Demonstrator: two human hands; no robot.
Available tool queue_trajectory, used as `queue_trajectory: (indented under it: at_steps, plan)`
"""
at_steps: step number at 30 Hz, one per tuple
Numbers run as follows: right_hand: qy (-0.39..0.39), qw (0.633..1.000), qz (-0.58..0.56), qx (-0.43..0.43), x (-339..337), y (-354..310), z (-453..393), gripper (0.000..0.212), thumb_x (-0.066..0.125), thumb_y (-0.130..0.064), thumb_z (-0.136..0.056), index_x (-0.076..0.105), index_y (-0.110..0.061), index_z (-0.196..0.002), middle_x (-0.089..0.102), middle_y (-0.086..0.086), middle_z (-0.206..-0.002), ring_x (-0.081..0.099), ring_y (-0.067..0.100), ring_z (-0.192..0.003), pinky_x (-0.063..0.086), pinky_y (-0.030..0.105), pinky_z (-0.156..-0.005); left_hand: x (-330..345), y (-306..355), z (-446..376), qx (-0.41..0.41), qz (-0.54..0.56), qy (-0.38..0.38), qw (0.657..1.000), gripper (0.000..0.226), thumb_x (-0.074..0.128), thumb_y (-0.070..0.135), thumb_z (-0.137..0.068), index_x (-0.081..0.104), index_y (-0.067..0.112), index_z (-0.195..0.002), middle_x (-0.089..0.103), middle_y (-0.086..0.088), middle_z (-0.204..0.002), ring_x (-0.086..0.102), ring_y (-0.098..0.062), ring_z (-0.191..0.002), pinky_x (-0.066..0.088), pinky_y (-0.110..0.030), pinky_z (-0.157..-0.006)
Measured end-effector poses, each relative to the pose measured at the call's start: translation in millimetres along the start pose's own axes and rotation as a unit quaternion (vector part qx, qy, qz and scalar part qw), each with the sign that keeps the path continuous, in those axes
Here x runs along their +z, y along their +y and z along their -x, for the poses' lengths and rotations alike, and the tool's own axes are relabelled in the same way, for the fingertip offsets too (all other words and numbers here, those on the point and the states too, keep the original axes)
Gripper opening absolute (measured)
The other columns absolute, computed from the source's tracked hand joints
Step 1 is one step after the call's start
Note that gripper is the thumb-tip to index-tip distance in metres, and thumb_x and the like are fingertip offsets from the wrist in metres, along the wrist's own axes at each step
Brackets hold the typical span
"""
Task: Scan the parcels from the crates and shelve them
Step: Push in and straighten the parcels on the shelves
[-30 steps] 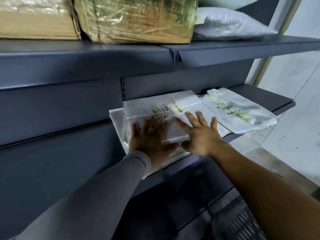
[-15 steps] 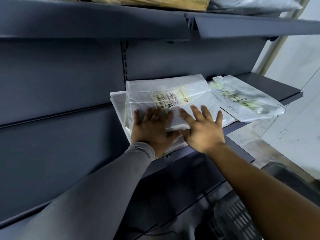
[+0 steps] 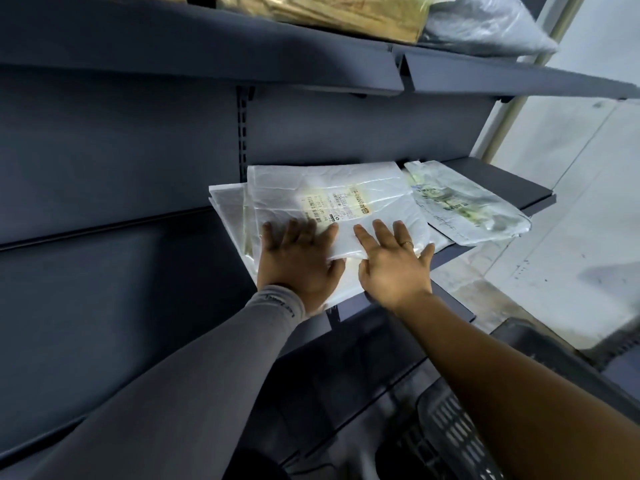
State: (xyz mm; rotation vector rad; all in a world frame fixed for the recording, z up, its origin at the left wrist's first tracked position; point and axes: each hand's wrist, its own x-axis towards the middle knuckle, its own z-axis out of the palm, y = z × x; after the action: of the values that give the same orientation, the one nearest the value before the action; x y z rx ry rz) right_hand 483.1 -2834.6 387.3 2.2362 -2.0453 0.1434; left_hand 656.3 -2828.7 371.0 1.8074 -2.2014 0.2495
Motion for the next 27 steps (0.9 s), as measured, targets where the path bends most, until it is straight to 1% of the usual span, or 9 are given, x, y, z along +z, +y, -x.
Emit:
queue_trajectory:
  at_steps: [5, 8, 10, 14, 16, 18, 22, 25, 27]
  plan:
    - [-0.038, 0.997, 0.070, -0.006, -25.5, 3.1, 10.7, 0.063, 0.036, -0.039, -0.108, 0.009, -0.037, -0.165, 0.009, -0.001, -0.172, 0.001, 0.032, -0.159, 0.005, 0.083, -0.113, -9.6, 0.2, -3.3, 0.028, 0.006, -0.056, 0.998, 0.062, 0.030, 0.051, -0.105, 0.010, 0.040, -0.163, 0.016, 0.000, -0.173, 0.011, -0.031, -0.159, 0.005, -0.069, -0.121]
    - [-0.041, 0.993, 0.112, -0.011, -41.0, 10.0, 18.7, 0.066, 0.041, -0.021, -0.105, 0.015, -0.037, -0.163, 0.020, 0.002, -0.168, 0.010, 0.033, -0.157, 0.007, 0.085, -0.111, -17.3, 1.9, -1.1, 0.044, 0.015, -0.078, 0.996, 0.062, 0.035, 0.048, -0.108, 0.007, 0.045, -0.163, 0.010, 0.002, -0.174, 0.007, -0.031, -0.160, 0.002, -0.070, -0.121]
    - [-0.046, 0.992, 0.118, -0.010, -48.0, 12.4, 22.3, 0.062, 0.038, -0.016, -0.105, 0.021, -0.038, -0.160, 0.028, 0.003, -0.164, 0.019, 0.034, -0.154, 0.013, 0.083, -0.111, -21.7, 1.6, 2.9, 0.051, 0.019, -0.080, 0.995, 0.063, 0.034, 0.054, -0.107, 0.005, 0.045, -0.163, 0.008, 0.000, -0.174, 0.006, -0.031, -0.160, 0.002, -0.067, -0.122]
    - [-0.069, 0.992, 0.099, -0.025, -61.0, 13.0, 25.6, 0.051, 0.052, -0.033, -0.104, 0.037, -0.038, -0.153, 0.038, 0.003, -0.158, 0.034, 0.033, -0.147, 0.027, 0.073, -0.112, -27.3, -2.6, 12.7, 0.060, 0.004, -0.088, 0.994, 0.067, 0.034, 0.056, -0.107, 0.002, 0.040, -0.164, 0.006, -0.007, -0.174, 0.004, -0.035, -0.160, 0.005, -0.060, -0.125]
    - [-0.087, 0.992, 0.082, -0.044, -67.5, 10.2, 26.2, 0.055, 0.057, -0.044, -0.101, 0.038, -0.038, -0.152, 0.034, 0.003, -0.160, 0.030, 0.031, -0.149, 0.028, 0.071, -0.113, -29.2, -7.5, 18.0, 0.062, -0.015, -0.093, 0.994, 0.066, 0.033, 0.052, -0.107, 0.001, 0.040, -0.164, 0.007, -0.008, -0.174, 0.005, -0.035, -0.159, 0.006, -0.060, -0.125]
    - [-0.106, 0.991, 0.062, -0.058, -71.3, 7.1, 26.6, 0.062, 0.056, -0.045, -0.101, 0.029, -0.040, -0.157, 0.022, 0.002, -0.166, 0.018, 0.031, -0.155, 0.026, 0.073, -0.113, -34.1, -12.3, 24.1, 0.060, -0.020, -0.105, 0.992, 0.062, 0.028, 0.051, -0.108, 0.001, 0.042, -0.163, 0.005, -0.006, -0.174, 0.001, -0.034, -0.159, 0.004, -0.063, -0.124]
    - [-0.156, 0.985, 0.017, -0.064, -71.3, 1.0, 27.2, 0.076, 0.047, -0.021, -0.103, 0.007, -0.049, -0.162, -0.004, -0.005, -0.174, -0.011, 0.027, -0.160, 0.011, 0.082, -0.113, -45.5, -17.6, 33.4, 0.043, -0.015, -0.134, 0.990, 0.059, 0.020, 0.052, -0.109, -0.003, 0.043, -0.163, -0.007, 0.003, -0.174, -0.006, -0.028, -0.160, 0.005, -0.075, -0.119]
    - [-0.182, 0.981, -0.002, -0.072, -74.2, -4.7, 29.4, 0.088, 0.040, -0.001, -0.098, 0.005, -0.047, -0.164, -0.006, -0.004, -0.175, -0.013, 0.027, -0.160, 0.010, 0.081, -0.115, -48.7, -17.3, 38.0, 0.030, -0.026, -0.145, 0.989, 0.059, 0.026, 0.047, -0.110, -0.002, 0.046, -0.162, -0.008, 0.009, -0.174, -0.005, -0.026, -0.160, 0.014, -0.074, -0.117]
    - [-0.187, 0.979, -0.007, -0.079, -77.4, -6.1, 31.2, 0.091, 0.040, 0.004, -0.096, 0.006, -0.046, -0.164, -0.003, -0.004, -0.175, -0.010, 0.028, -0.160, 0.012, 0.078, -0.118, -51.2, -15.5, 39.8, 0.020, -0.026, -0.147, 0.989, 0.061, 0.033, 0.041, -0.110, 0.002, 0.050, -0.161, -0.003, 0.011, -0.174, 0.002, -0.028, -0.160, 0.019, -0.071, -0.116]
